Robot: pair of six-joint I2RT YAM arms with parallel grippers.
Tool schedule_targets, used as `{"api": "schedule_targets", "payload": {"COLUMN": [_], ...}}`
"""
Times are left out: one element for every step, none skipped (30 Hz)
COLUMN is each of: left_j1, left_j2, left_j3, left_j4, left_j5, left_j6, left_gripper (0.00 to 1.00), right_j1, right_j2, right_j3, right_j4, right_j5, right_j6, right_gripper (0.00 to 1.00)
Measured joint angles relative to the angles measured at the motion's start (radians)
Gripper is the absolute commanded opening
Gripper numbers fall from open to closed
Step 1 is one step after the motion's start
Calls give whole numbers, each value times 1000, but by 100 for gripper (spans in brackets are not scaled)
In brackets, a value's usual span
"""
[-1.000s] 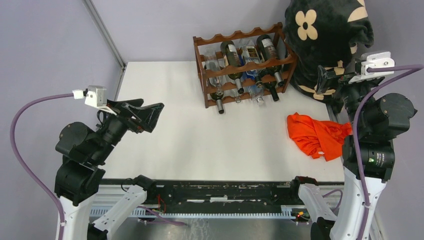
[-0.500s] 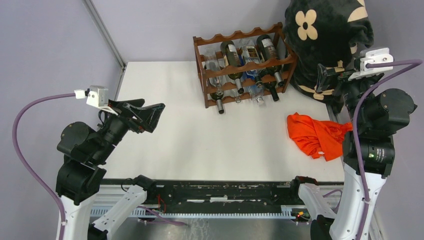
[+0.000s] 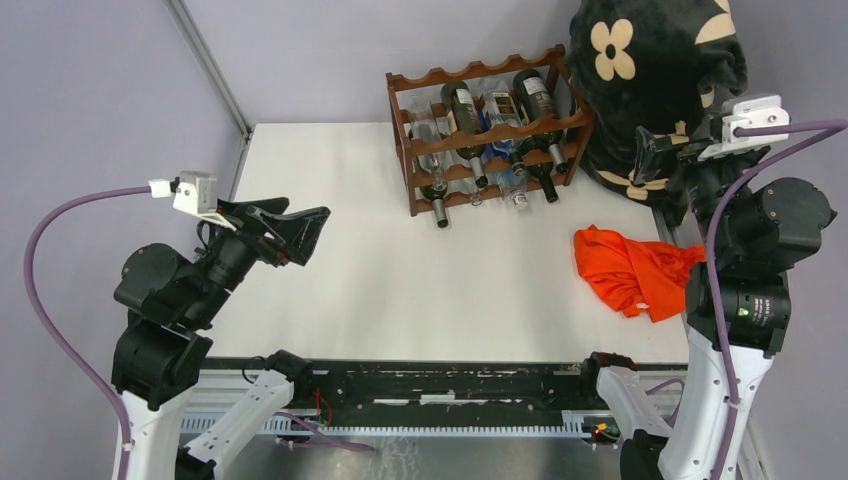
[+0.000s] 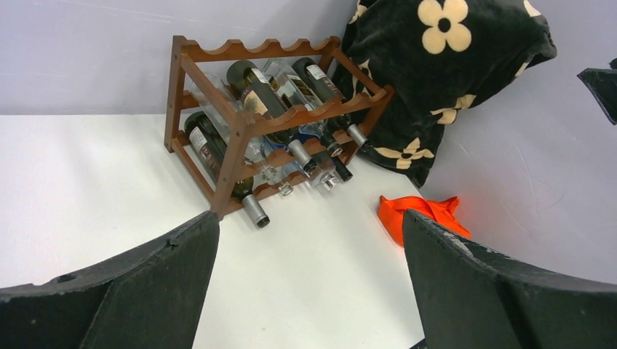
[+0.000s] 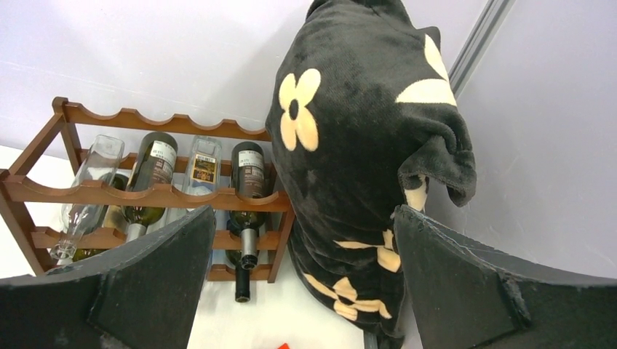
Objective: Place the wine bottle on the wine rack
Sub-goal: Reset both arms
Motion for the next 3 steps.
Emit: {"api": "schedule_targets", "payload": {"left_j1": [0,0,0], "left_j2": [0,0,0], "left_j3": [0,0,0], "left_j4": [0,0,0], "left_j5": [0,0,0], "left_j6": [4,6,10], "left_gripper": [100,100,100], "right_j1": [0,0,0], "right_j2": [0,0,0], "right_j3": [1,2,2], "right_j4": [0,1,1], "right_j5": [0,0,1], "right_j6": [0,0,0], "right_gripper": [98,98,98]}}
